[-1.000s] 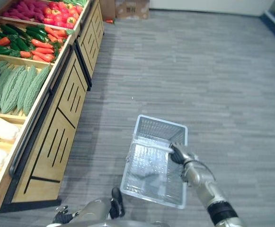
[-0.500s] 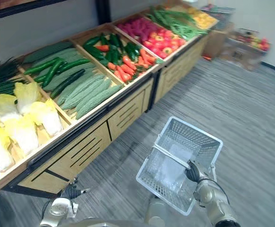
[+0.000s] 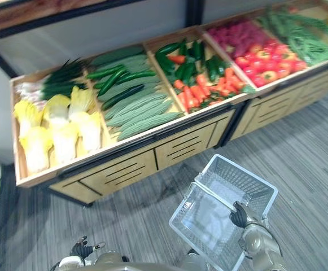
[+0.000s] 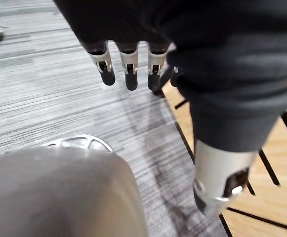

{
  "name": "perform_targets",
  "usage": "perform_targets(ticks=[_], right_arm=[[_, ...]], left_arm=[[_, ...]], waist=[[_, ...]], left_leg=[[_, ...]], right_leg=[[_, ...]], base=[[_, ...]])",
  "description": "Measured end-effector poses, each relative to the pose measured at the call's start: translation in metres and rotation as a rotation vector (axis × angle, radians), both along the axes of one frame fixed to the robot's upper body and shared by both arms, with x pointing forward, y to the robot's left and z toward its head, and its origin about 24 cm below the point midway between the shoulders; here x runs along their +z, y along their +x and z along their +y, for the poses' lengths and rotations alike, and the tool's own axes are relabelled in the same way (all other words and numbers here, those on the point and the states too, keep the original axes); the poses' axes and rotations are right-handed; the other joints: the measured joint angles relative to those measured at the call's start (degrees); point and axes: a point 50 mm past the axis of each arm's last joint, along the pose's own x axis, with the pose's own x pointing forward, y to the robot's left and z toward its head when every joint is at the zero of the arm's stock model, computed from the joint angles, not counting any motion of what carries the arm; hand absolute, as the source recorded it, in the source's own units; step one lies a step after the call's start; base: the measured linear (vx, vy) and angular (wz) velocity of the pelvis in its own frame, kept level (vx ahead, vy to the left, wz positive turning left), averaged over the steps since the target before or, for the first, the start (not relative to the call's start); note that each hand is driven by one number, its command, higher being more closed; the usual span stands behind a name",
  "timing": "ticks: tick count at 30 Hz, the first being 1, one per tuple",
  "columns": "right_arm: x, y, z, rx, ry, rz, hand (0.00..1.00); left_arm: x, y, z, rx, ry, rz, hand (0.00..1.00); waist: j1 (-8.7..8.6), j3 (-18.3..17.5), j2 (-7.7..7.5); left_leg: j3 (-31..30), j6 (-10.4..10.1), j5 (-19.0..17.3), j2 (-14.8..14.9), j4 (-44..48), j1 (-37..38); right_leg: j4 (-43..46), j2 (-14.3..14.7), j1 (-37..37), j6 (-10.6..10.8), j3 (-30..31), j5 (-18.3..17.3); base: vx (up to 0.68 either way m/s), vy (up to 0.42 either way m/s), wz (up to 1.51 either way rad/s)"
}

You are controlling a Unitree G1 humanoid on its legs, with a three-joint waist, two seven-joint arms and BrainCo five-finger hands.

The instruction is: Pick vegetable in the basket

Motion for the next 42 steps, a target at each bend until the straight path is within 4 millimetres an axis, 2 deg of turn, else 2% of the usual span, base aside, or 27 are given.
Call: perform_targets(ticks=[2, 3, 5, 10, 16, 18, 19, 20, 21, 22, 23, 24, 26, 29, 33, 35, 38, 40, 42], right_arm=[[-0.002, -0.001, 0.003, 0.0, 0.011, 0.003, 1.0], [-0.002, 0.001, 0.004, 0.006, 0.013, -0.001, 1.0], [-0.001, 0.004, 0.006, 0.012, 0.016, -0.009, 1.0], [-0.003, 0.015, 0.021, 0.06, 0.046, -0.023, 1.0], [-0.017, 0.006, 0.025, 0.037, 0.072, 0.032, 1.0], [-0.019, 0.005, 0.023, 0.017, 0.072, 0.045, 1.0], [-0.02, 0.005, 0.022, -0.004, 0.074, 0.043, 1.0], [-0.023, 0.005, 0.024, -0.018, 0.084, 0.049, 1.0], [-0.026, 0.003, 0.025, -0.023, 0.089, 0.06, 1.0], [-0.03, -0.001, 0.025, -0.035, 0.091, 0.081, 1.0], [-0.033, -0.004, 0.025, -0.044, 0.093, 0.096, 1.0], [-0.035, -0.006, 0.026, -0.049, 0.096, 0.105, 1.0], [-0.043, -0.013, 0.03, -0.072, 0.118, 0.135, 1.0], [-0.051, -0.019, 0.028, -0.143, 0.159, 0.165, 1.0], [-0.049, -0.016, 0.012, -0.274, 0.179, 0.149, 1.0], [-0.054, -0.029, 0.004, -0.355, 0.2, 0.168, 1.0], [-0.057, -0.043, -0.002, -0.421, 0.215, 0.185, 1.0], [-0.058, -0.045, -0.003, -0.442, 0.222, 0.19, 1.0], [-0.058, -0.045, -0.004, -0.453, 0.23, 0.182, 1.0]], left_arm=[[0.0, -0.001, 0.002, 0.006, 0.006, 0.006, 0.0], [0.001, -0.001, 0.004, 0.013, 0.012, 0.007, 0.0], [0.0, -0.004, 0.005, 0.018, 0.013, 0.013, 0.0], [-0.001, -0.009, 0.004, 0.019, 0.011, 0.026, 0.0], [-0.001, -0.007, 0.002, -0.013, 0.013, 0.023, 0.0], [-0.001, -0.006, 0.0, -0.026, 0.012, 0.022, 0.0], [-0.001, -0.006, 0.002, -0.031, 0.016, 0.022, 0.0], [0.001, -0.004, 0.01, -0.035, 0.038, 0.019, 0.0], [0.002, -0.004, 0.013, -0.036, 0.047, 0.019, 0.0], [0.003, -0.005, 0.017, -0.046, 0.058, 0.024, 0.0], [0.003, -0.006, 0.019, -0.054, 0.066, 0.029, 0.0], [0.003, -0.007, 0.02, -0.054, 0.07, 0.03, 0.0], [0.005, -0.008, 0.026, -0.055, 0.086, 0.032, 0.0], [0.007, -0.001, 0.03, -0.058, 0.096, 0.016, 0.0], [0.011, 0.015, 0.029, -0.069, 0.096, -0.036, 0.0], [0.011, 0.016, 0.029, -0.071, 0.096, -0.039, 0.0], [0.013, 0.021, 0.03, -0.073, 0.106, -0.051, 0.0], [0.015, 0.025, 0.033, -0.052, 0.112, -0.067, 0.0], [0.022, 0.036, 0.034, -0.05, 0.129, -0.125, 0.0]], waist=[[0.18, 0.3, -0.46], [0.24, 0.7, -1.09], [0.39, 0.8, -1.11], [0.36, 0.9, -1.05], [0.34, 1.3, -1.62], [0.41, 1.3, -1.37], [0.38, 1.4, -1.53], [0.3, 2.0, -2.94], [0.22, 2.3, -3.78], [0.47, 2.7, -4.63], [0.44, 2.8, -4.74], [0.44, 2.9, -4.63], [0.38, 2.9, -4.69], [0.45, 2.7, -5.0], [0.41, 3.2, -3.5], [-0.05, 3.1, -3.29], [0.01, 3.0, -3.27], [0.07, 3.0, -3.26], [0.02, 3.0, -3.23]], left_leg=[[0.7, 0.2, 2.0, -1.8, -4.3, 0.1], [0.7, 0.6, 4.3, -3.6, -6.3, 0.1], [0.8, 0.3, 4.9, -4.1, -6.4, 0.1], [0.5, 0.2, 5.7, -4.8, -9.3, 0.9], [-2.5, -0.1, 4.7, -5.3, -14.5, 3.3], [-2.8, 0.7, 2.0, -5.3, -15.3, 3.4], [-2.8, 1.2, -0.8, -5.1, -15.4, 3.2], [-2.7, 1.5, -2.0, -6.3, -15.2, 3.3], [-2.7, 1.5, -2.1, -6.9, -15.3, 3.6], [-2.4, 1.7, -2.2, -7.6, -16.1, 4.3], [-2.6, 1.8, -2.3, -7.7, -16.3, 4.4], [-2.7, 1.9, -2.3, -7.5, -16.3, 4.6], [-3.0, 1.9, -2.3, -7.3, -17.1, 5.2], [-4.1, 1.5, -1.6, -7.3, -17.5, 4.8], [-4.7, 3.1, 0.8, -8.0, -19.1, 3.9], [-7.4, 3.1, 0.9, -8.5, -19.0, 4.6], [-8.4, 2.9, 1.0, -8.7, -19.1, 5.0], [-8.6, 2.7, 1.2, -8.8, -19.2, 4.6], [-8.6, 2.2, 1.7, -8.9, -19.7, 3.8]], right_leg=[[-1.6, -0.6, 0.7, 0.4, -2.8, 0.9], [-3.6, -1.4, 2.2, 0.9, -4.8, 2.1], [-5.3, -1.5, 3.6, 1.0, -5.8, 3.0], [-8.1, -0.5, 3.8, 0.9, -5.7, 5.0], [-7.5, 0.4, 3.7, 0.8, -5.7, 5.4], [-3.7, -0.2, 1.4, 1.1, -5.4, 3.9], [1.2, -1.8, -1.1, 1.4, -4.6, 1.9], [6.2, -4.6, -2.5, 1.9, -3.9, 0.8], [8.3, -5.7, -3.3, 2.1, -3.4, 0.5], [13.4, -7.4, -5.5, 1.5, -1.9, 1.1], [17.8, -8.2, -8.0, -0.3, 0.8, 3.0], [19.1, -8.1, -8.9, -0.6, 2.5, 4.0], [18.9, -7.3, -9.2, 0.4, 5.5, 5.7], [13.5, -5.7, -7.0, 0.5, 5.6, 5.7], [9.9, -4.5, -6.6, 0.7, 6.2, 5.6], [7.7, -4.5, -3.8, 1.9, 5.3, 4.7], [2.8, -3.5, -0.5, 2.1, 4.8, 4.5], [0.3, -2.9, 0.3, 2.1, 4.8, 4.5], [-0.7, -2.8, -0.1, 3.0, 4.8, 3.9]], base=[[0.0, 0.091, 0.79], [0.0, 0.08, 0.64], [0.0, 0.082, 0.4], [-0.01, 0.046, -0.01], [-0.06, 0.052, 0.0], [-0.08, 0.129, -0.09], [-0.07, 0.173, -0.05], [-0.09, 0.167, 0.0], [-0.09, 0.155, -0.02], [-0.08, 0.166, 0.03], [-0.05, 0.169, 0.01], [-0.01, 0.156, 0.05], [0.05, 0.09, 0.04], [0.09, 0.024, 0.08], [0.12, -0.033, 0.02], [0.13, -0.08, 0.27], [0.09, -0.059, 0.23], [0.02, -0.054, 0.07], [0.0, -0.066, 0.0]])
